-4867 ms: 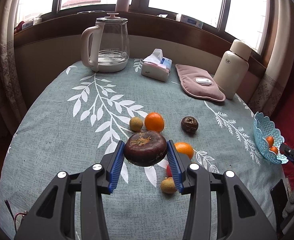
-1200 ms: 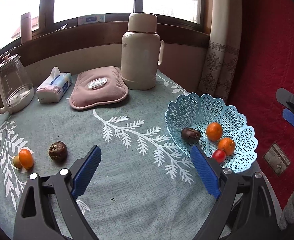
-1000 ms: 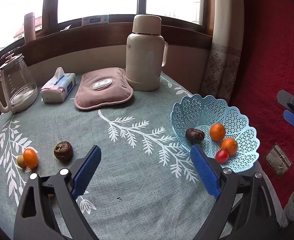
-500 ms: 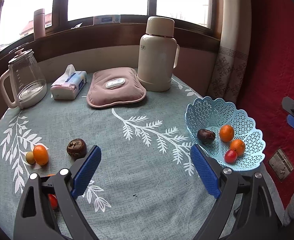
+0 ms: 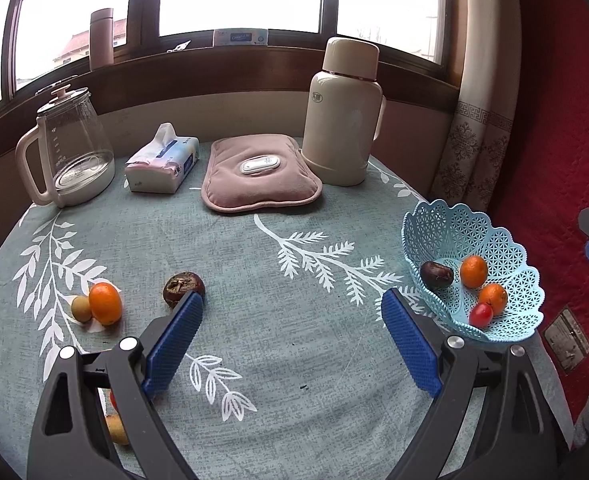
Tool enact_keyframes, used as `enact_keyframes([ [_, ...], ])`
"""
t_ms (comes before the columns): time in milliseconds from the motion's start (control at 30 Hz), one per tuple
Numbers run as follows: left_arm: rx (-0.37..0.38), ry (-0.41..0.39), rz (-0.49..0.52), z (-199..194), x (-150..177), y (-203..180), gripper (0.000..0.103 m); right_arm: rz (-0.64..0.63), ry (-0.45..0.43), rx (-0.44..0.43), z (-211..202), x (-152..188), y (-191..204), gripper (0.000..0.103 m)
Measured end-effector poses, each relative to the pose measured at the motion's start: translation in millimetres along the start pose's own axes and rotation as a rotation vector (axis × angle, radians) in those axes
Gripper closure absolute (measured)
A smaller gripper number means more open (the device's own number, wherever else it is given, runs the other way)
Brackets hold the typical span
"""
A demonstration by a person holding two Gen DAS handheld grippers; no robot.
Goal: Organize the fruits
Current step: 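Withdraw both tools from the basket toward the remaining fruit, then close the left tool on the large orange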
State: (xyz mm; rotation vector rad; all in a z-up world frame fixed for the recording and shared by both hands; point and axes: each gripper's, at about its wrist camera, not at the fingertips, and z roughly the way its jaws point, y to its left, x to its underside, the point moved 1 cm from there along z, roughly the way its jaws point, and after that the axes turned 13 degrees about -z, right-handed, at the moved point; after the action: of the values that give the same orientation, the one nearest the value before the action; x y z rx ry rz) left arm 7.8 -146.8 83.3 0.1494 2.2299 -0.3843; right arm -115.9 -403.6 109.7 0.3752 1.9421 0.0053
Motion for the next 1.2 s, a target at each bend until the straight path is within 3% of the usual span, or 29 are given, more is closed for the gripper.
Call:
enact_keyframes([
  [700, -0.110, 0.009, -0.076, 1, 3, 66, 0.013, -0.014, 0.013, -0.013, 4, 3, 6, 0.024],
  [1200, -0.205, 0.059, -0.123, 14, 12, 110, 0.013, -0.037, 0.033, -0.030, 10, 8, 15, 0.024],
])
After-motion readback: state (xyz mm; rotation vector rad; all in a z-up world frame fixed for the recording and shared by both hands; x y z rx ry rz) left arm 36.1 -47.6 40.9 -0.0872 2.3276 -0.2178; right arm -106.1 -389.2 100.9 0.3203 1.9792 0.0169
